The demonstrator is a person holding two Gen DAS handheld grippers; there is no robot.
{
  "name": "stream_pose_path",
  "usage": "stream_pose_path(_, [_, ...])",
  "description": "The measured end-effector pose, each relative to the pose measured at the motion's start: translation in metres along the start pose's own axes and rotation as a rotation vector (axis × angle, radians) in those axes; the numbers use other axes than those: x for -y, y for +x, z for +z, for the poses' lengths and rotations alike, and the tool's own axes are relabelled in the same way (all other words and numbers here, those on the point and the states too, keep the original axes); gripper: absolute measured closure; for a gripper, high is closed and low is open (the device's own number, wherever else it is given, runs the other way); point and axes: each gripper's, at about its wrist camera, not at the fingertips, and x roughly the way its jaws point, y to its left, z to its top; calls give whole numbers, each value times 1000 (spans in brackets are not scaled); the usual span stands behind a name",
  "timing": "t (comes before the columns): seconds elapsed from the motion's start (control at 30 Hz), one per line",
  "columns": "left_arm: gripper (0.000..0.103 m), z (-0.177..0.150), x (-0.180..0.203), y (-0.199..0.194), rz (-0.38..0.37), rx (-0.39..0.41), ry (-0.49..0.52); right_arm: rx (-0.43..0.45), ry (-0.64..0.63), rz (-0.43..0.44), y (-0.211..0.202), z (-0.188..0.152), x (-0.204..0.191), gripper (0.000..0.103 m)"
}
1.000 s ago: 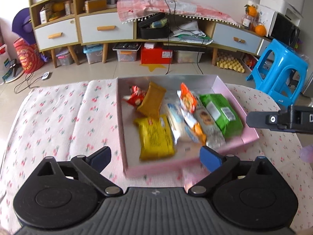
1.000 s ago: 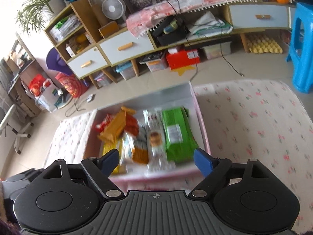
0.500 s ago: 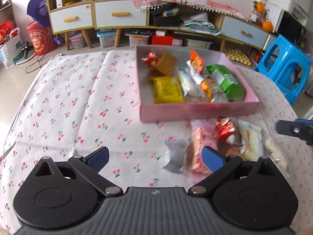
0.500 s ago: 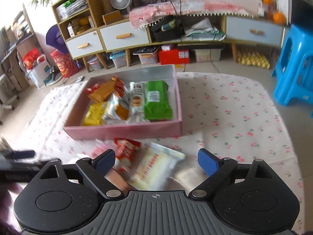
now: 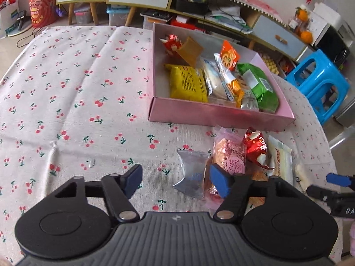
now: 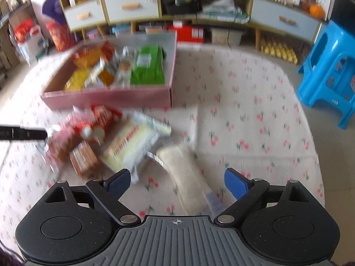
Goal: Organize snacks
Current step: 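Move both open grippers back over the loose snacks, then grasp the small clear silver pack with the left gripper while the right grasps the long translucent pack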
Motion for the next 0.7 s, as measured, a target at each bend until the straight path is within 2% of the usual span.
stream_pose_path(0.13, [53,0,3,6,-2,-18,11,-34,-14,-10,8,-5,-3,10])
stream_pose_path(0.3, [55,1,8,9,7,-6,48,-48,-48,-33,19,-6,-11,10])
stream_pose_path(0.4, [64,0,11,9,1,2,70,-40,-85,-55,24,-6,-15,10])
stream_pose_path(0.5, [75,-3,15,8,32,8,119,-28,-112,-70,27,-7,-16,13])
stream_pose_path(0.53, [75,-4,16,7,42,8,135,-25,-114,-72,27,-8,-15,13])
stream_pose_path(0.63, [76,-6,17,5,53,1,157,-15,-104,-76,27,-7,-12,19])
stream_pose_path(0.7, [76,-9,16,2,63,-5,169,-20,-84,-63,27,-6,-9,29])
